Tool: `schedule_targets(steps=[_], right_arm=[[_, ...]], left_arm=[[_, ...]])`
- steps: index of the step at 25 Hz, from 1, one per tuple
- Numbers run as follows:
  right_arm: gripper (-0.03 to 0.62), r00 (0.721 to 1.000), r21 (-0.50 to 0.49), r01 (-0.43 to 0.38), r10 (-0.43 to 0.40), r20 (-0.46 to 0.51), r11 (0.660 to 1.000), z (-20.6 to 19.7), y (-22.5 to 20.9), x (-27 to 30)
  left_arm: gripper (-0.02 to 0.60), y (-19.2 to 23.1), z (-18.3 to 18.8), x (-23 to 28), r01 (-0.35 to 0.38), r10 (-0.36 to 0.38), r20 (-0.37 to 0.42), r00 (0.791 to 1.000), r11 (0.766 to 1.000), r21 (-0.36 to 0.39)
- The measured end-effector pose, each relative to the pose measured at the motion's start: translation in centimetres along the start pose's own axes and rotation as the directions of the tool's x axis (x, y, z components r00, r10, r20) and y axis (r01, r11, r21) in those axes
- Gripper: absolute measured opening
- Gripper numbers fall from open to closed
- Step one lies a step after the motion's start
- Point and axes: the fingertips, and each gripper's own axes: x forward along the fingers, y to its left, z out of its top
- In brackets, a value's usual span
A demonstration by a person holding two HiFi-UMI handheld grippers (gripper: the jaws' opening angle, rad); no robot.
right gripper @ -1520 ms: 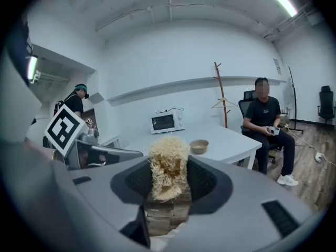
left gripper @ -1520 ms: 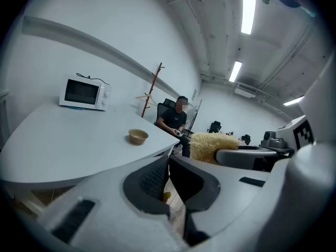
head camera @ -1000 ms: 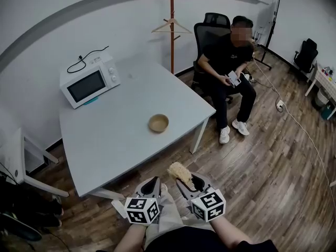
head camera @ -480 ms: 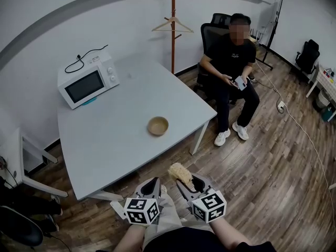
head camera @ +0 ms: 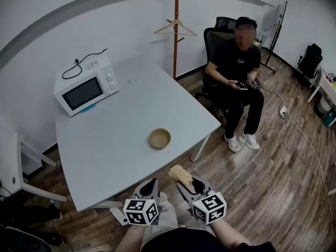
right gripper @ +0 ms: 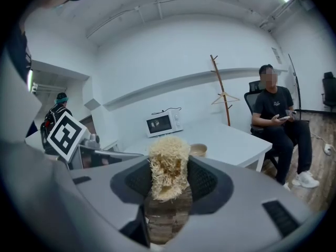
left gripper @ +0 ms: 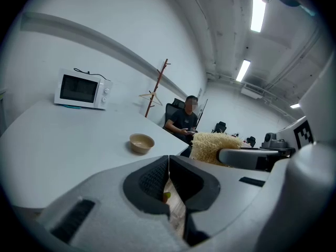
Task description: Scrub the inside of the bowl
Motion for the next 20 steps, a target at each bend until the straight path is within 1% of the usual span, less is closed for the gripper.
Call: schedule_targets(steps=[4,8,16,20], right_arm=[[0.179,1.0,-0.001,-0.003,0.003,-0.002,1.0,1.2,-1.2,2.3],[0.179,1.0,-0.012,0.002,-0.002,-0.001,1.0,2.8,-2.4,4.8],[0.179,0.999,-0.022,0.028,-0.028,0.018,0.999,6.3,-4.0,10.1],[0.179,0.999,-0.008,0.045,-0.045,0.012,0.999,7.0,-5.0,12.2]], left_arm=[[0.02,1.8,1.4,2.0,-0.006,0.006,-0.004,1.0,1.0,-0.01],[0.02,3.5,2.9,4.1,-0.001,0.001,-0.01,1.0,1.0,0.004],[0.02,7.0,6.2,8.4,0.045,-0.043,-0.047,0.998,0.998,0.045],[0.02,8.6,7.3,10.6,0.066,-0.062,-0.071,0.996,0.996,0.058]])
